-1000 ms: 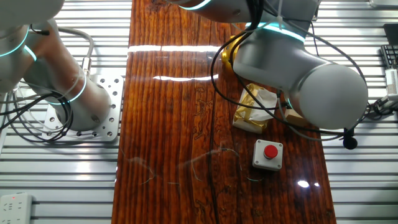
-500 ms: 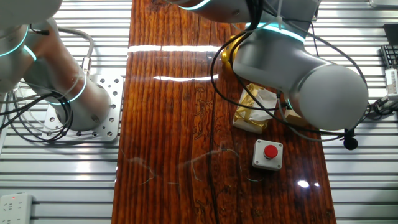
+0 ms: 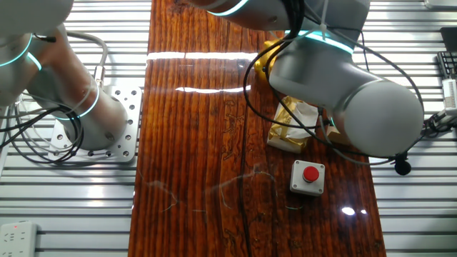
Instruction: Drop coins into a piggy bank
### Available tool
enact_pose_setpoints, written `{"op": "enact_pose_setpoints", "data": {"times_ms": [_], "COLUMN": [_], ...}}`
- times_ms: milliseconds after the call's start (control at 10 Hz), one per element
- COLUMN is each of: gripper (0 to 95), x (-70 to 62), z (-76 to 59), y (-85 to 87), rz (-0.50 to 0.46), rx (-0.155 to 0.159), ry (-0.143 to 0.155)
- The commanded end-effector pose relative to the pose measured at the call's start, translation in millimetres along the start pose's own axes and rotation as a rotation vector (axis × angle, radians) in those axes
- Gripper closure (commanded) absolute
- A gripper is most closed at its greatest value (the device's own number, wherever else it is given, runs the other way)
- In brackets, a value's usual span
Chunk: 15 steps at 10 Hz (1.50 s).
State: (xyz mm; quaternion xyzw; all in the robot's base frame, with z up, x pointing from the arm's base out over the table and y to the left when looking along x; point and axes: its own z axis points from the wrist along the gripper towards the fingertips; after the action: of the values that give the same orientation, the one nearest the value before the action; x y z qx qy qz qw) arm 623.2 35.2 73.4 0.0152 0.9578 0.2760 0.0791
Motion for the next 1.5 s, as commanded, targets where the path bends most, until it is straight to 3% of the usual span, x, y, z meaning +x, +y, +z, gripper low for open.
{"op": "enact_pose_setpoints", "data": {"times_ms": [100, 1500], "gripper": [76.0, 76.0], "x": [0.0, 1.7], "z": [-0.4, 1.8], "y": [0.4, 1.3], "rz": [0.006, 0.004], "rx": [-0.012, -0.021], "ry": [0.001, -0.004]}}
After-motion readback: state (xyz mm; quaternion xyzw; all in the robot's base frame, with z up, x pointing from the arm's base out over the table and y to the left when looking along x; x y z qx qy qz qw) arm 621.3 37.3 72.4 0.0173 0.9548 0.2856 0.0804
